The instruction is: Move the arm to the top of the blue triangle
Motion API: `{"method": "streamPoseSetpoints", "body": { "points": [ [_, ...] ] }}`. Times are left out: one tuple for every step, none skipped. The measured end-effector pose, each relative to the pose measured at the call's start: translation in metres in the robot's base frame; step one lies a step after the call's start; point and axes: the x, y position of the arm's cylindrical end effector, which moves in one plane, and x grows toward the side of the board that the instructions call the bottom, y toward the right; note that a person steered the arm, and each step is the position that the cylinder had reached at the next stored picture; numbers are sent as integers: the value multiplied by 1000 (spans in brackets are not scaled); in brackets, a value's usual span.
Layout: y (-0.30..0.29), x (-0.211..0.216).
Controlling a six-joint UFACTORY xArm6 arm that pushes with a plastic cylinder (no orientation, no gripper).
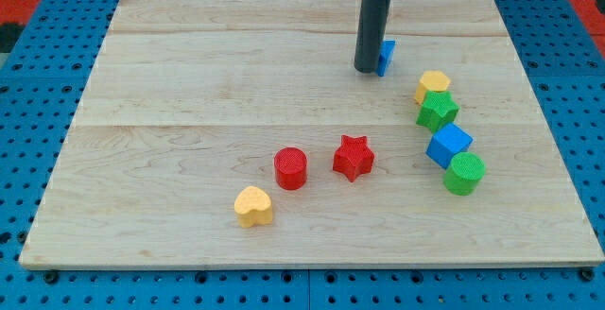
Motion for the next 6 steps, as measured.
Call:
{"method": "streamPoseSetpoints", "body": {
  "points": [
    [0,-14],
    [2,-41],
    [19,-51],
    [38,-31],
    [61,3],
    [60,7]
  ]
}}
